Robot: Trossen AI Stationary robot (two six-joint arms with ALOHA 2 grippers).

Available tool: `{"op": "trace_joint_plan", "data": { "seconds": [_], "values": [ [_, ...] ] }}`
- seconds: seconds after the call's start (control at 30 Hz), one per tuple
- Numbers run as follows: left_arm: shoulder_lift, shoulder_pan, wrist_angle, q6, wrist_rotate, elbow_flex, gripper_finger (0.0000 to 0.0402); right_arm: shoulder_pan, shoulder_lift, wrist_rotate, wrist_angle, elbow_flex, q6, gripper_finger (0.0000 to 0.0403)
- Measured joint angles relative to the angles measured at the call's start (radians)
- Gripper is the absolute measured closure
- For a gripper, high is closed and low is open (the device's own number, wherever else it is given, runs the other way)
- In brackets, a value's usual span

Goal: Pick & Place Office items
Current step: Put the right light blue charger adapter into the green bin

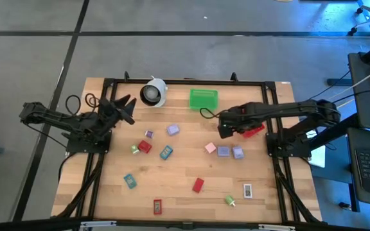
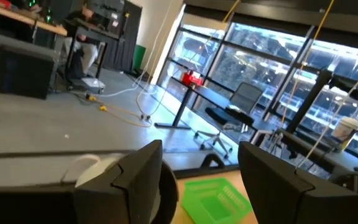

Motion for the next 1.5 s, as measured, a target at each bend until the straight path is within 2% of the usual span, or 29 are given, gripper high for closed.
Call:
{"op": "trace_joint_plan", "data": {
  "seconds": [0.3, 0.53, 0.67, 0.9, 1.07, 1.23, 1.37, 1.5],
  "values": [
    [0.07, 0.0, -0.023, -0.181, 0.003, 0.0, 0.0194, 0.161, 0.024, -0.044, -0.031, -0.022, 0.101, 0.0115],
    [0.118, 0.0, -0.022, -0.355, 0.072, 0.0, 0.0194, 0.29, 0.024, -0.039, -0.014, -0.073, 0.253, 0.0115],
    [0.142, 0.0, -0.022, -0.425, 0.09, 0.0, 0.0194, 0.338, 0.024, -0.038, 0.052, -0.122, 0.338, 0.0115],
    [0.186, 0.0, -0.022, -0.531, 0.097, 0.0, 0.0194, 0.363, 0.024, -0.012, 0.216, -0.218, 0.36, 0.0115],
    [0.212, 0.0, -0.022, -0.532, 0.113, 0.0, 0.0194, 0.363, 0.024, -0.007, 0.227, -0.264, 0.385, 0.0115],
    [0.234, 0.002, -0.022, -0.528, 0.111, 0.0, 0.0194, 0.363, 0.024, -0.008, 0.362, -0.332, 0.43, 0.0115],
    [0.241, 0.028, -0.022, -0.438, 0.082, 0.0, 0.0194, 0.36, 0.024, -0.007, 0.49, -0.386, 0.466, 0.0115],
    [0.239, 0.075, -0.022, -0.358, 0.056, 0.0, 0.0194, 0.359, 0.023, 0.006, 0.506, -0.419, 0.521, 0.0115]
  ]
}}
